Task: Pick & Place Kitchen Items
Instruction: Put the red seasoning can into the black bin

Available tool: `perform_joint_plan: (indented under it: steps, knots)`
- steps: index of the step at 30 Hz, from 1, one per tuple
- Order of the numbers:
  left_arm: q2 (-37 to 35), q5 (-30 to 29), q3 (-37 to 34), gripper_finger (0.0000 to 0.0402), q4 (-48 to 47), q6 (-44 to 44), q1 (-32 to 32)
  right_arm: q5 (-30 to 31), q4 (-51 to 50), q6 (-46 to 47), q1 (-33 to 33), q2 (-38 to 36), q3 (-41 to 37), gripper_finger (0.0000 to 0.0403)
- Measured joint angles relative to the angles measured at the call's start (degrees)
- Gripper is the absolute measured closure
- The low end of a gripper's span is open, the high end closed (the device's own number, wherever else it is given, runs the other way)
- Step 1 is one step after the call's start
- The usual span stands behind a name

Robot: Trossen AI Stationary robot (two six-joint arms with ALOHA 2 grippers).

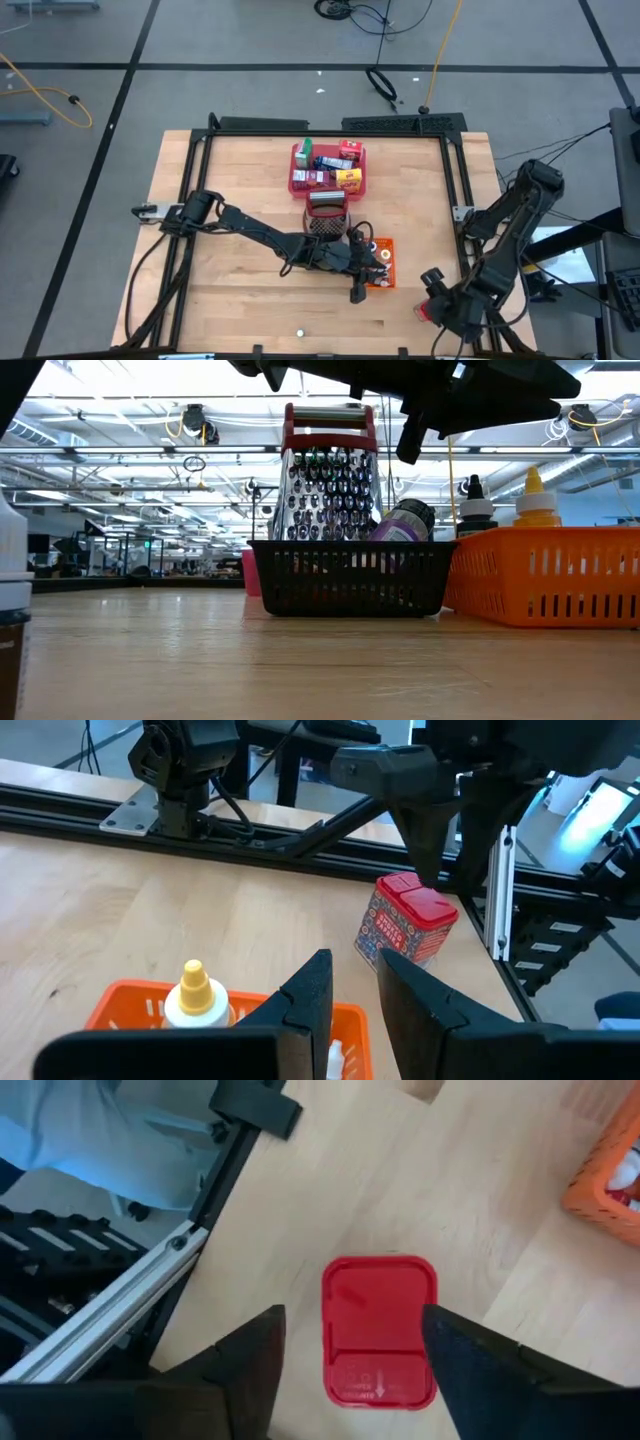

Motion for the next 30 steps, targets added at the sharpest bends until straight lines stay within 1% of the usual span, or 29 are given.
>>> perform_joint_plan:
  steps: [7, 11, 15, 17, 30]
  knots:
    - [0.0, 0.0, 0.0, 0.0316, -0.2, 0.2, -0.2, 0.0, 0.1, 1.8, -1.0, 1.6, -0.4, 0.0158]
    - [0.0, 0.0, 0.0, 0.0316, -0.5, 0.3, -0.4, -0.3, 1.2, 4.1, -1.2, 1.8, -2.2, 0.0151]
    - [0.0, 0.0, 0.0, 0.0316, -0.5, 0.5, -0.4, -2.6, 3.0, 5.5, -1.8, 1.7, -3.7, 0.0143]
    - [0.0, 0.0, 0.0, 0.0316, -0.5, 0.5, -0.4, -2.7, 3.4, 5.8, -1.8, 1.7, -4.1, 0.0140]
    - [0.0, 0.0, 0.0, 0.0316, -0.6, 0.7, -0.4, -2.8, 3.3, 5.2, -1.8, 1.7, -4.2, 0.0140]
